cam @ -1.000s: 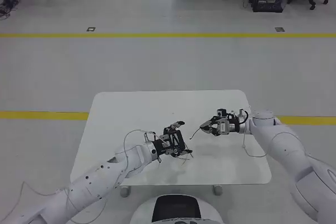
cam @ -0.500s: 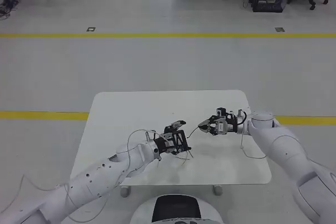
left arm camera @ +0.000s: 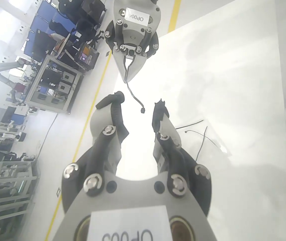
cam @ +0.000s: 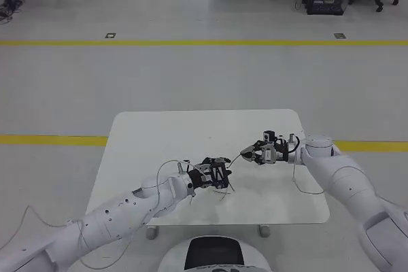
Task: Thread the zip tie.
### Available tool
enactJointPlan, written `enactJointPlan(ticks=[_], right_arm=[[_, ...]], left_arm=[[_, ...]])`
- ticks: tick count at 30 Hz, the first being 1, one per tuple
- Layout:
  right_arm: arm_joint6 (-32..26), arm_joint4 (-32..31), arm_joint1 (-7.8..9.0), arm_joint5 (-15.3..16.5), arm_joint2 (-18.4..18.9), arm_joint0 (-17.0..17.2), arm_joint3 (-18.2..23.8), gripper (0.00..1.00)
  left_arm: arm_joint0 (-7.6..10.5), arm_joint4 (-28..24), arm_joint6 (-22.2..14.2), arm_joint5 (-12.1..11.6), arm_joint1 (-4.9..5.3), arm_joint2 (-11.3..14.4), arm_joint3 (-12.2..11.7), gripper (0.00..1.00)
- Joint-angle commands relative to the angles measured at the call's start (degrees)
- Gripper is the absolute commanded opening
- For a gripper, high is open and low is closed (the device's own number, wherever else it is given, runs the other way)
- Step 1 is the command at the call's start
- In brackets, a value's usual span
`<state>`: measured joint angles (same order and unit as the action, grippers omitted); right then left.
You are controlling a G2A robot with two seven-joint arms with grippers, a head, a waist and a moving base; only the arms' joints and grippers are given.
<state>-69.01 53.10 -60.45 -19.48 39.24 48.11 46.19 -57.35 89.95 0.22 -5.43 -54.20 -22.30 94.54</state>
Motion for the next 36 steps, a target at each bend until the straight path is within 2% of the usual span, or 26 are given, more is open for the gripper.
enactJointPlan(ticks=[1,6,17,27,32,36], right_arm=[[0.14,0.17,0.10,0.00,-0.14,-0.01,0.17,0.00],[0.61,0.79,0.36,0.00,-0.45,-0.01,0.58,0.00],[1.33,2.03,0.67,0.00,-1.03,-0.01,1.00,0.00],[1.64,2.81,0.88,0.00,-1.47,0.07,1.18,0.00],[1.73,3.06,0.99,0.00,-1.64,0.06,1.29,0.00],[1.64,3.22,1.07,0.00,-1.81,0.02,1.35,0.00]], left_arm=[[0.16,0.00,0.05,0.11,0.09,0.28,0.02,0.27],[0.38,0.00,0.72,0.24,0.24,0.73,0.11,0.27],[0.24,0.00,1.88,0.05,0.27,0.62,0.21,0.17],[-0.11,0.00,2.55,-0.35,0.28,0.12,0.26,0.15],[-0.26,0.00,2.65,-0.49,0.28,-0.06,0.24,0.08],[-0.31,0.00,2.63,-0.55,0.27,-0.19,0.20,0.07]])
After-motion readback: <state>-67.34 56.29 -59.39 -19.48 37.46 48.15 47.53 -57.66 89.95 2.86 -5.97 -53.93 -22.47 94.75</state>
